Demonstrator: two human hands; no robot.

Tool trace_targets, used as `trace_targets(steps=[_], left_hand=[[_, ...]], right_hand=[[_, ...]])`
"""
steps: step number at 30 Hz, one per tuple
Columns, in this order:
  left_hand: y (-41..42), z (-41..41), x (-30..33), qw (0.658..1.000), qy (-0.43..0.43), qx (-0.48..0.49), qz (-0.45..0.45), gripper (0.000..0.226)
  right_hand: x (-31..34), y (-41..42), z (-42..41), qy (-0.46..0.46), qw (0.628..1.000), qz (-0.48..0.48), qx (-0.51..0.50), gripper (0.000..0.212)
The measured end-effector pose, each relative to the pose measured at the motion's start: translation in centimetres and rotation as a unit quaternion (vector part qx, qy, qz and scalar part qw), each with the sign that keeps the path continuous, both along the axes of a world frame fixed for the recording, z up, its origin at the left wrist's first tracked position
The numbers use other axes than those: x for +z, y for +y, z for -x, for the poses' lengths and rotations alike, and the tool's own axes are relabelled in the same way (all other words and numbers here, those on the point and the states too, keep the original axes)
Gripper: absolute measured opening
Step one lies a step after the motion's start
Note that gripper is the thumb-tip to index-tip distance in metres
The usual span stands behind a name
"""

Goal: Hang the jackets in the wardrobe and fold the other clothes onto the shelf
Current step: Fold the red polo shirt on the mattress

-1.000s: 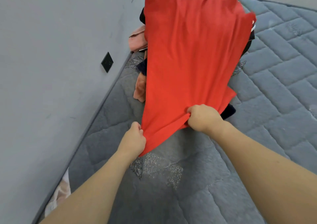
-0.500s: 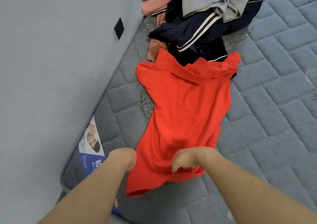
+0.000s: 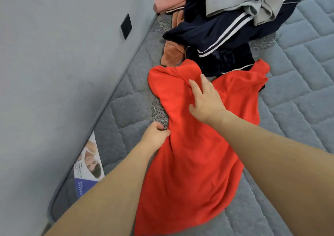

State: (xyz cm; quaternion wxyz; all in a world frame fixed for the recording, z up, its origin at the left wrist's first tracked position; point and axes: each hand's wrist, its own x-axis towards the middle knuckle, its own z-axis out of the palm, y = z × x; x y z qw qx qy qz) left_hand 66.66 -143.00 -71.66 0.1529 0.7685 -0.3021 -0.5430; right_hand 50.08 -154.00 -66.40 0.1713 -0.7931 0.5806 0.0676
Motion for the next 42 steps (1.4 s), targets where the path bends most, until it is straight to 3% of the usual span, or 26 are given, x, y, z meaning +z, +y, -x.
trace_targets(steps=[2,4,6,8,9,12,14,18,24,29,31,34,36,39,42], left_hand=[[-0.1,0.0,-0.5,0.999,0.036,0.02,-0.016,0.028],[-0.3,0.2,-0.7,0.999,0.025,-0.004,-0.039,0.036],[-0.3,0.6,-0.5,0.994,-0.028,-0.07,-0.074,0.042],[0.1,1.1,-0.3,0.987,-0.053,-0.123,-0.088,0.041],[0.3,1.2,-0.2,0.986,-0.057,-0.132,-0.085,0.042],[1.4,0.8,0.5,1.0,0.002,-0.005,-0.017,0.026],[2.5,0.7,1.2,0.996,0.039,0.083,0.015,0.017],[5.3,3.5,3.5,0.992,0.042,0.111,0.041,0.009],[8.4,15.7,7.6,0.955,0.246,0.142,0.082,0.034],[12.5,31.1,8.1,0.986,0.112,-0.088,0.087,0.053],[14.3,37.9,7.7,0.98,0.118,-0.15,0.053,0.058],[16.9,47.0,7.6,0.927,0.17,-0.331,-0.039,0.063],[17.5,49.8,7.8,0.886,0.142,-0.438,-0.054,0.051],[17.1,48.9,7.6,0.906,-0.006,-0.423,0.013,0.036],[16.0,44.7,6.8,0.903,-0.223,-0.36,0.066,0.046]], right_hand=[[-1.2,-2.5,-2.1,-0.07,0.993,0.019,-0.093,0.095],[-2.1,-5.0,-3.9,-0.122,0.961,-0.002,-0.25,0.096],[-2.5,-6.6,-5.2,-0.127,0.929,-0.044,-0.345,0.071],[-2.6,-6.5,-6.0,-0.142,0.931,-0.061,-0.331,0.039],[-2.5,-6.1,-6.3,-0.162,0.934,-0.061,-0.314,0.034],[-1.8,-4.5,-6.0,-0.252,0.922,-0.079,-0.282,0.019],[-1.0,-3.7,-4.8,-0.309,0.901,-0.104,-0.285,0.02],[1.8,-2.1,0.5,-0.463,0.813,-0.162,-0.314,0.035],[6.3,2.0,15.1,-0.53,0.76,-0.186,-0.327,0.032],[7.8,6.1,32.7,-0.477,0.726,-0.15,-0.472,0.03],[7.5,7.9,40.1,-0.445,0.695,-0.125,-0.551,0.026],[6.2,11.8,48.6,-0.382,0.628,-0.18,-0.653,0.036],[5.5,14.1,51.2,-0.366,0.612,-0.212,-0.668,0.041],[4.8,15.8,51.6,-0.356,0.63,-0.246,-0.645,0.045],[4.0,16.1,50.1,-0.35,0.653,-0.283,-0.609,0.051]])
